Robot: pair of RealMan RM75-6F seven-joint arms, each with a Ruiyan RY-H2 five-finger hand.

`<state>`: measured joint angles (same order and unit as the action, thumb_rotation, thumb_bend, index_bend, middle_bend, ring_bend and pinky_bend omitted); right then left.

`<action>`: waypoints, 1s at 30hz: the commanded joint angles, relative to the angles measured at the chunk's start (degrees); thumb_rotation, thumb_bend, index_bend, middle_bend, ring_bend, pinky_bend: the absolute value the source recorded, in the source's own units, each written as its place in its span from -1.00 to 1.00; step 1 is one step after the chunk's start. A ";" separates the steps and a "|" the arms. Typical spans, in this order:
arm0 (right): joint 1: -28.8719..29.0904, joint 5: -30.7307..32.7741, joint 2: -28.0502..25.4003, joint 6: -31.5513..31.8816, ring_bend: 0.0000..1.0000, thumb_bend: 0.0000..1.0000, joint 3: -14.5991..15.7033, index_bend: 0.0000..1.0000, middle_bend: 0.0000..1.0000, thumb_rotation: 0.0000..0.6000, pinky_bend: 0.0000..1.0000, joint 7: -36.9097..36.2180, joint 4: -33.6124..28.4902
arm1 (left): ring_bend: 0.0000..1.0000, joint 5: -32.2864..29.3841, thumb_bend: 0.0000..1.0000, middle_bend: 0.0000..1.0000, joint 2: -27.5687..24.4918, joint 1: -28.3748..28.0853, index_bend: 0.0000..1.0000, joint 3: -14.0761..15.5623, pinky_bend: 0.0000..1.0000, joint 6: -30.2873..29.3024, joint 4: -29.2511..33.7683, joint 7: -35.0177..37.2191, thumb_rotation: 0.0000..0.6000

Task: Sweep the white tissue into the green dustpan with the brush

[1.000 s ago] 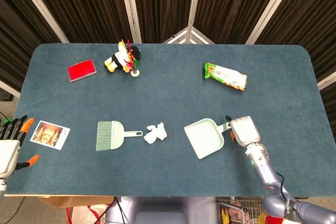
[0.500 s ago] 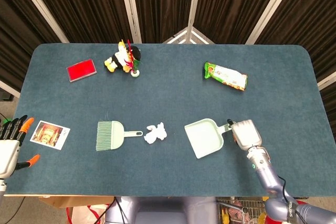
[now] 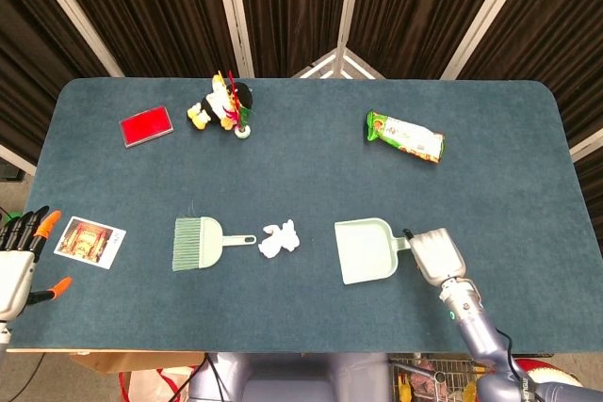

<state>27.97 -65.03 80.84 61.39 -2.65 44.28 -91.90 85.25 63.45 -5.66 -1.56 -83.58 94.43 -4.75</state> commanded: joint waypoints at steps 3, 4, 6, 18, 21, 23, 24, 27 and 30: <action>-0.52 1.76 -0.49 0.92 0.62 0.33 0.83 -0.36 0.64 1.00 0.36 1.55 -1.95 | -1.00 0.44 -1.00 -1.00 -0.03 0.09 -1.00 0.08 -0.98 -0.36 -0.10 0.06 1.00; -0.61 2.00 -0.63 1.03 0.63 0.33 1.03 -0.36 0.64 1.00 0.36 1.74 -2.32 | -1.00 0.46 -1.00 -1.00 -0.04 0.11 -1.00 0.10 -0.98 -0.37 -0.16 0.11 1.00; -0.60 2.33 -0.85 1.16 0.63 0.33 1.17 -0.36 0.64 1.00 0.36 2.01 -2.79 | -1.00 0.40 -1.00 -1.00 -0.04 0.12 -1.00 0.07 -0.98 -0.36 -0.20 0.23 1.00; -0.84 2.25 -0.94 3.52 0.63 -0.05 0.66 -0.68 0.64 1.00 0.36 0.59 -3.82 | -1.00 0.48 -1.00 -1.00 0.15 0.06 -1.00 -0.02 -0.98 -0.44 -0.16 0.06 1.00; -0.93 2.11 -0.78 4.28 0.63 -0.08 0.62 -0.69 0.64 1.00 0.36 0.76 -4.08 | -1.00 0.42 -1.00 -1.00 0.18 0.02 -1.00 -0.06 -0.98 -0.37 -0.15 -0.07 1.00; -1.02 2.23 -0.69 4.75 0.63 -0.10 0.71 -0.69 0.64 1.00 0.36 1.14 -4.14 | -1.00 0.38 -1.00 -1.00 0.21 0.02 -1.00 -0.06 -0.98 -0.34 -0.16 -0.08 1.00; -1.06 2.37 -0.63 4.91 0.63 -0.11 0.73 -0.69 0.64 1.00 0.36 1.29 -4.19 | -1.00 0.36 -1.00 -1.00 0.20 0.01 -1.00 -0.05 -0.98 -0.30 -0.15 -0.10 1.00; -1.09 2.96 -0.36 5.19 0.63 -0.17 0.76 -0.57 0.64 1.00 0.36 1.76 -4.11 | -1.00 0.30 -1.00 -1.00 0.15 0.00 -1.00 -0.06 -0.98 -0.23 -0.10 -0.02 1.00; -1.25 3.23 0.24 5.60 0.63 -0.25 0.83 -0.47 0.64 1.00 0.36 1.82 -3.75 | -1.00 0.36 -1.00 -1.00 0.17 0.04 -1.00 -0.05 -0.98 -0.34 -0.15 0.04 1.00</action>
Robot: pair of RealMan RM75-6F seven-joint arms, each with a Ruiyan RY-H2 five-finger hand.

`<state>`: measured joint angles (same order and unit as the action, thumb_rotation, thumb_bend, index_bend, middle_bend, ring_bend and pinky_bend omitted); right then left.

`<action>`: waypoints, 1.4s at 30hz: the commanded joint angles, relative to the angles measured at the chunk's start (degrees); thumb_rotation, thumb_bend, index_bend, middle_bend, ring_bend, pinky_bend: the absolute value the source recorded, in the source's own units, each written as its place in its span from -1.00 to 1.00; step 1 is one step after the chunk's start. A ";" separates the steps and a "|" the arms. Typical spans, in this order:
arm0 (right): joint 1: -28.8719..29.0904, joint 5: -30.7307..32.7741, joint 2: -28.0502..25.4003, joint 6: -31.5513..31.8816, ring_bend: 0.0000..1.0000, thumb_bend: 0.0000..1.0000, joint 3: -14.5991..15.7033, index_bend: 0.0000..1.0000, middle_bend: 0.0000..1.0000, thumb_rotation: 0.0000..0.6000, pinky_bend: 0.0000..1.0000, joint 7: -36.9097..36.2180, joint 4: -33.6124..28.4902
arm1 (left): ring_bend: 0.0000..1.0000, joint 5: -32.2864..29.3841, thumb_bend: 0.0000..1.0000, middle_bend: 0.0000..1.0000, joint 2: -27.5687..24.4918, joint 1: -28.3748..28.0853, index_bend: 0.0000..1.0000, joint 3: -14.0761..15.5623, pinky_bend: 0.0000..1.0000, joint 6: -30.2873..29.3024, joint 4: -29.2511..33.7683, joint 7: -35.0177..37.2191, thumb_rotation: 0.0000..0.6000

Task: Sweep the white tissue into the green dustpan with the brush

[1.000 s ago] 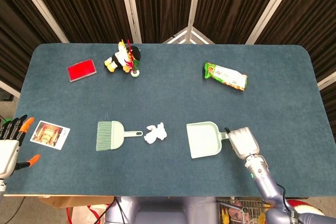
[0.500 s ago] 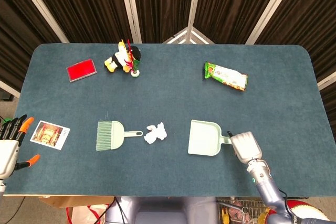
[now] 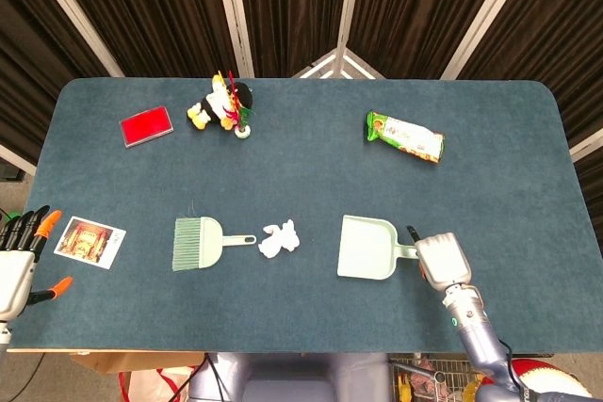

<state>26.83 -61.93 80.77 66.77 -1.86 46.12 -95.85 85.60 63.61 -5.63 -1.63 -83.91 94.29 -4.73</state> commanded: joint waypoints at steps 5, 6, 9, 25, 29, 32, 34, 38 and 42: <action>-0.17 0.66 1.65 0.61 0.62 -0.27 0.03 -0.41 0.64 1.00 0.36 0.13 1.36 | -1.00 0.12 -1.00 -1.00 -0.03 -0.01 -1.00 0.04 -0.98 0.01 0.01 0.15 1.00; -0.15 0.68 1.89 0.71 0.62 -0.27 0.05 -0.40 0.64 1.00 0.36 0.27 1.59 | -1.00 0.14 -1.00 -1.00 -0.04 -0.01 -1.00 0.04 -0.98 0.00 0.02 0.16 1.00; -0.19 0.81 2.51 0.87 0.63 -0.27 -0.07 -0.35 0.64 1.00 0.36 -0.06 2.05 | -1.00 0.16 -1.00 -1.00 -0.02 0.01 -1.00 0.06 -0.98 -0.01 0.00 0.19 1.00; 0.54 -1.49 5.07 0.32 0.64 -0.18 -0.63 0.29 0.66 1.00 0.36 -3.27 6.70 | -1.00 -0.25 -1.00 -1.00 0.10 -0.13 -1.00 -0.01 -0.98 0.38 0.17 -0.54 1.00; 0.68 -2.84 4.90 0.38 0.64 -0.18 -0.08 0.31 0.66 1.00 0.36 -2.94 7.64 | -1.00 -1.65 -0.93 -1.00 -0.08 -0.50 -1.00 -0.48 -0.92 1.34 1.36 -1.09 1.00; 1.17 -3.59 4.70 0.50 0.64 -0.18 -0.10 0.31 0.66 1.00 0.36 -1.60 8.41 | -0.86 -3.25 -0.85 -0.90 -0.42 -1.18 -0.95 -1.12 -0.66 2.62 3.34 -2.56 1.00; 1.49 -4.38 4.53 0.84 0.64 -0.18 0.01 0.31 0.66 1.00 0.36 -0.31 8.92 | -0.67 -4.64 -0.79 -0.73 -0.47 -2.01 -0.82 -1.92 -0.49 3.49 4.95 -5.29 1.00; 1.90 -4.62 4.36 1.12 0.64 -0.18 -0.28 0.31 0.66 1.00 0.36 1.36 9.25 | -0.34 -8.94 -0.61 -0.43 0.06 -5.16 -0.62 -4.37 -0.27 6.64 8.24 -13.25 1.00; 2.35 -4.40 4.26 1.22 0.64 -0.18 -0.58 0.31 0.66 1.00 0.36 3.43 9.63 | -0.16 -15.53 -0.51 -0.22 1.63 -9.78 -0.53 -7.64 -0.12 11.39 10.31 -19.75 1.00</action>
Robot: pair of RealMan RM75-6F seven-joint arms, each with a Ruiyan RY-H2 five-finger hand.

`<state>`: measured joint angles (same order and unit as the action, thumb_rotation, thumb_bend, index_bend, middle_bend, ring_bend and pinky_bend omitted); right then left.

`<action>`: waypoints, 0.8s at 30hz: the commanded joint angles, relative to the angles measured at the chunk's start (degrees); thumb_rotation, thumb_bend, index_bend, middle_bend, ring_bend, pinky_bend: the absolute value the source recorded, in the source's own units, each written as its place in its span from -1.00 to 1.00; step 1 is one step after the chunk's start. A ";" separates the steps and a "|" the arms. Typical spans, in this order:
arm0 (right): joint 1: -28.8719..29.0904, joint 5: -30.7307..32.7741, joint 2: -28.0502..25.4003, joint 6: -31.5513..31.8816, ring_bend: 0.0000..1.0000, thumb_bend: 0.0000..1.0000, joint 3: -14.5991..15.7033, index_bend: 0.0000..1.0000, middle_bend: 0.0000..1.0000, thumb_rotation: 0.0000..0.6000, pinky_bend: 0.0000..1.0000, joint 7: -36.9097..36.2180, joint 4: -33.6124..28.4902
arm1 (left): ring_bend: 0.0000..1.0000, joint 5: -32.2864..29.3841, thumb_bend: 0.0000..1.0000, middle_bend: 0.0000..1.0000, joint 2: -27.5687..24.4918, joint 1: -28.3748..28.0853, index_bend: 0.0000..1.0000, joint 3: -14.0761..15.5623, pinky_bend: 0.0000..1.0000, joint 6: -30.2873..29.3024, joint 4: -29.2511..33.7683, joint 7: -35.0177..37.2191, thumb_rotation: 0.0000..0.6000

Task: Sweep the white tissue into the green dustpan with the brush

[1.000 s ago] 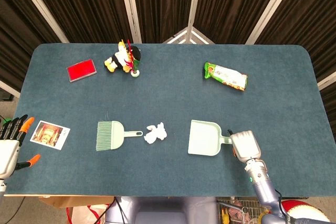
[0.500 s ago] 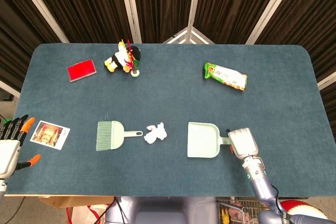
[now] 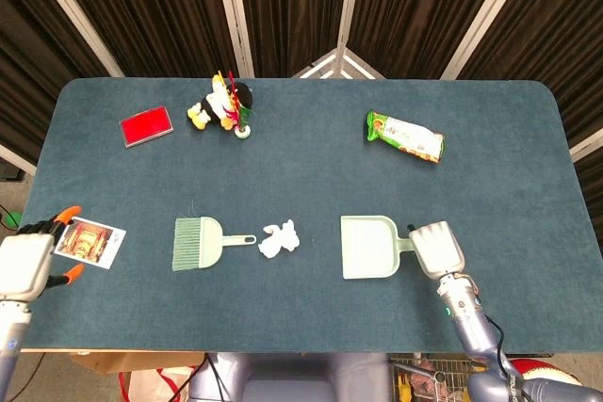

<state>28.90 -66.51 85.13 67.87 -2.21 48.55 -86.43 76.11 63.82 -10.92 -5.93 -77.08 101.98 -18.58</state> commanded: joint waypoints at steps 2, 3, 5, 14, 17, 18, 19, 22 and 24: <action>0.47 0.30 -0.15 0.16 0.64 -0.18 -0.38 0.31 0.66 1.00 0.36 1.83 0.38 | -0.04 -9.20 -0.48 -0.07 2.43 -6.76 -0.48 -4.72 -0.01 6.45 2.76 -8.99 1.00; 0.62 0.24 -0.17 0.20 0.64 -0.18 -0.42 0.31 0.66 1.00 0.36 2.37 0.57 | 0.01 -10.30 -0.47 -0.01 2.93 -7.77 -0.46 -5.23 0.03 7.10 2.59 -10.48 1.00; 1.05 0.30 -0.22 0.21 0.64 -0.18 -0.73 0.31 0.66 1.00 0.36 3.50 0.91 | 0.11 -13.15 -0.47 0.12 4.60 -10.31 -0.41 -6.43 0.13 8.53 2.06 -14.04 1.00; 2.60 2.21 -0.36 -0.11 0.64 -0.17 -2.62 0.31 0.66 1.00 0.36 6.57 0.45 | 0.66 -23.62 -0.45 0.70 13.30 -18.34 -0.30 -8.93 0.63 10.75 -0.95 -22.98 1.00; 2.76 2.97 -0.62 -0.31 0.64 -0.17 -2.76 0.31 0.66 1.00 0.36 7.08 0.28 | 0.81 -26.99 -0.43 0.85 16.85 -21.01 -0.21 -9.43 0.77 11.06 -2.11 -25.23 1.00; 2.79 3.24 -0.64 -0.39 0.64 -0.17 -2.76 0.31 0.66 1.00 0.36 7.23 0.35 | 0.84 -28.23 -0.43 0.88 17.98 -21.83 -0.20 -9.53 0.80 11.03 -2.48 -26.08 1.00; 2.81 3.40 -0.70 -0.44 0.64 -0.16 -2.71 0.31 0.66 1.00 0.36 7.35 0.44 | 0.85 -29.61 -0.42 0.89 19.10 -22.65 -0.19 -9.58 0.82 11.13 -2.70 -26.91 1.00; 2.85 3.64 -0.71 -0.62 0.64 -0.16 -2.50 0.31 0.66 1.00 0.36 7.39 0.85 | 0.89 -33.33 -0.35 0.93 21.85 -24.58 -0.16 -9.88 0.87 10.99 -3.01 -28.64 1.00; 2.85 3.66 -0.68 -0.62 0.64 -0.16 -2.39 0.31 0.66 1.00 0.36 7.38 1.06 | 0.91 -35.63 -0.29 0.94 23.46 -25.64 -0.16 -10.11 0.88 10.80 -3.17 -29.39 1.00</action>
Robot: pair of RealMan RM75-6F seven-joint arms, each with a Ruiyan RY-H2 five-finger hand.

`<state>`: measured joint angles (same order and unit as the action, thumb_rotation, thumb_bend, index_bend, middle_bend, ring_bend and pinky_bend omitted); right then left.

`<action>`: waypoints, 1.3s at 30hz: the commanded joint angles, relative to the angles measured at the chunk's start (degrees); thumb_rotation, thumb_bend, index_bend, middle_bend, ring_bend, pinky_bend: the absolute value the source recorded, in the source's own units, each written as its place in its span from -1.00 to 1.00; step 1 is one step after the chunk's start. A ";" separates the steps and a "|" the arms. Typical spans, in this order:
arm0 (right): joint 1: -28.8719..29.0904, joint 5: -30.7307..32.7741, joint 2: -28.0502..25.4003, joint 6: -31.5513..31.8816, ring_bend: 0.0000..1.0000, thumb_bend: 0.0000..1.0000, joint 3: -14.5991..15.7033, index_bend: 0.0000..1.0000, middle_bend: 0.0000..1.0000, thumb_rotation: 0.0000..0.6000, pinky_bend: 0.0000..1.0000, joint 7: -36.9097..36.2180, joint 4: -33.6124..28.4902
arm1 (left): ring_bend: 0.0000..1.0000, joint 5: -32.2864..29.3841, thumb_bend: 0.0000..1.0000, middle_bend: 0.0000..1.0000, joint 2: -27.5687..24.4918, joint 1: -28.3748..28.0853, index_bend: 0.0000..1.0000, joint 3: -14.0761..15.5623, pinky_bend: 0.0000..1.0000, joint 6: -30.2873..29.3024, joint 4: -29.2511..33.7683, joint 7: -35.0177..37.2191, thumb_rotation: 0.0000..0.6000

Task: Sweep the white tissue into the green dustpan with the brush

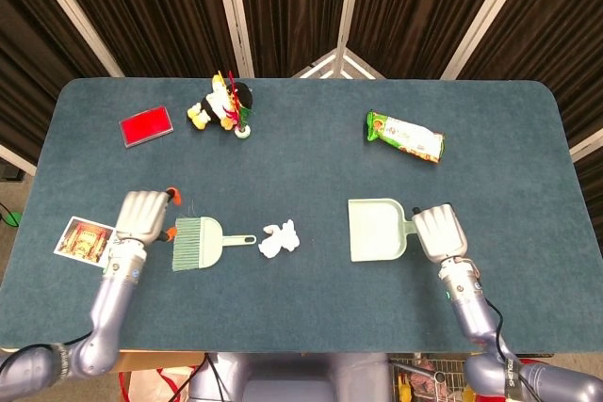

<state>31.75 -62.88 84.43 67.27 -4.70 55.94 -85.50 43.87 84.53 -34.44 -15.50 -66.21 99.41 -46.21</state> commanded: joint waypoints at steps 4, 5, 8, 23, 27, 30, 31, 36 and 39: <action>0.06 -0.13 -0.12 0.01 0.64 -0.15 0.30 0.31 0.66 1.00 0.36 -0.13 0.23 | 0.92 -7.89 -0.26 0.95 5.90 -4.41 -0.15 -1.02 0.89 -0.56 -1.12 -3.20 1.00; 0.12 -0.19 -0.19 -0.05 0.64 -0.15 0.35 0.31 0.66 1.00 0.36 -0.17 0.18 | 0.92 -8.78 -0.26 0.95 6.77 -5.04 -0.15 -1.04 0.89 -0.67 -1.49 -3.56 1.00; 0.33 -0.37 -0.38 -0.22 0.64 -0.15 0.45 0.31 0.66 1.00 0.36 -0.07 0.20 | 0.92 -10.17 -0.26 0.95 8.90 -6.58 -0.15 -0.68 0.90 -1.01 -2.61 -4.53 1.00; 0.57 -0.42 0.02 -0.03 0.64 -0.14 1.02 0.31 0.66 1.00 0.36 0.46 -0.69 | 0.93 -11.28 -0.26 0.98 19.75 -11.90 -0.09 1.71 0.92 -3.41 -9.89 -7.70 1.00; 0.46 -0.39 -0.16 -0.02 0.64 -0.13 1.23 0.31 0.66 1.00 0.36 0.22 -0.83 | 0.93 -12.00 -0.23 0.98 20.95 -12.23 -0.09 1.69 0.92 -3.78 -11.12 -7.67 1.00; 0.30 -0.46 -0.13 0.12 0.64 -0.12 1.40 0.31 0.66 1.00 0.36 -0.08 -1.02 | 0.93 -12.82 -0.22 0.98 21.83 -12.46 -0.09 1.66 0.92 -3.62 -12.19 -7.64 1.00; 0.27 -0.48 -0.12 0.17 0.64 -0.12 1.44 0.31 0.66 1.00 0.36 -0.11 -1.05 | 0.93 -12.88 -0.22 0.98 21.99 -12.52 -0.09 1.64 0.92 -3.61 -12.37 -7.61 1.00; 0.32 -0.46 -0.38 0.13 0.64 -0.11 1.33 0.31 0.66 1.00 0.36 -0.50 -1.20 | 0.94 -12.99 -0.05 0.99 22.79 -12.57 0.11 1.93 0.93 -3.80 -13.40 -7.32 1.00; 0.33 -0.54 -0.51 0.16 0.64 -0.10 1.37 0.31 0.66 1.00 0.36 -0.62 -1.37 | 0.98 -12.35 0.13 1.00 22.96 -12.41 0.34 2.11 0.97 -4.11 -13.78 -6.76 1.00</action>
<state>32.09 -63.43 83.94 67.42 -3.34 55.33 -86.88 31.36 107.43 -46.91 -13.43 -70.22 85.73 -53.12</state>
